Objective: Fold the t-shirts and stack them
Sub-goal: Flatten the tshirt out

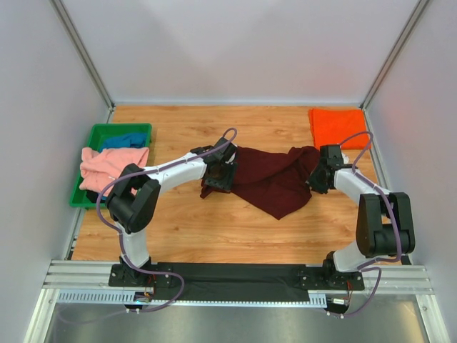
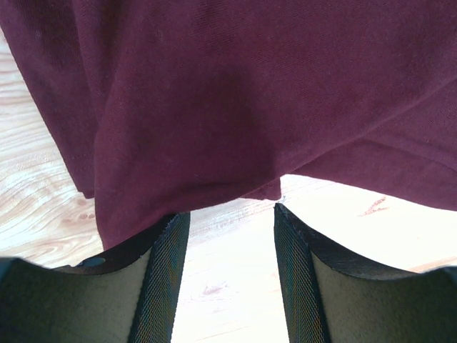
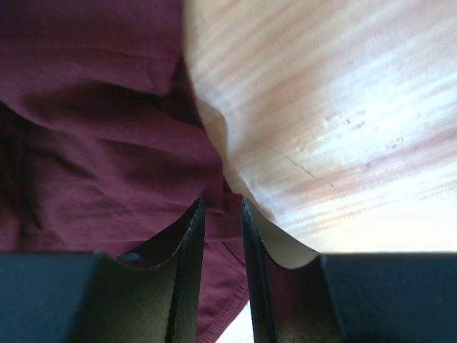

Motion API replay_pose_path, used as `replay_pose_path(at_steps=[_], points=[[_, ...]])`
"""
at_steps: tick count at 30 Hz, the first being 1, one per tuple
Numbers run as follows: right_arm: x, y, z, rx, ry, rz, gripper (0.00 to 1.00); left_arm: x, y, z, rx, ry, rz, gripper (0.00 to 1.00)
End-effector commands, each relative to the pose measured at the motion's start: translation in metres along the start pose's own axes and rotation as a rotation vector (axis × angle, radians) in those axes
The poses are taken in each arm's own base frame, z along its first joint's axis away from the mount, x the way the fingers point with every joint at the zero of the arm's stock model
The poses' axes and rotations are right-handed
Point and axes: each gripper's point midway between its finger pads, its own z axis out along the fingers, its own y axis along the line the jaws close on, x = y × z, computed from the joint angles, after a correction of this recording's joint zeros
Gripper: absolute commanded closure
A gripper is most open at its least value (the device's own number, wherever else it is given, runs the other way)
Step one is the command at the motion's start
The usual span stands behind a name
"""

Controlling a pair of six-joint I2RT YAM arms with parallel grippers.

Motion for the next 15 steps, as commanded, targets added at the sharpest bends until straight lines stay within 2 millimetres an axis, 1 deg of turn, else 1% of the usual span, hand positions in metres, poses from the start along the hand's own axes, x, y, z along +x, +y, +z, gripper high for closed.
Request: replay_pose_path(at_steps=[1, 6, 12, 15], points=[[-0.003, 0.002, 0.001, -0.014, -0.019, 0.032, 0.71, -0.016, -0.005, -0.005, 0.012, -0.036, -0.022, 0.42], [0.000, 0.003, 0.006, -0.027, -0.013, 0.041, 0.71, -0.014, -0.005, -0.004, 0.014, -0.032, -0.024, 0.42], [0.002, 0.002, 0.012, -0.017, -0.005, 0.041, 0.75, -0.014, -0.003, -0.004, 0.011, -0.035, -0.028, 0.43], [0.004, 0.001, 0.013, -0.010, -0.001, 0.050, 0.73, -0.014, -0.004, -0.006, 0.013, -0.039, -0.030, 0.43]])
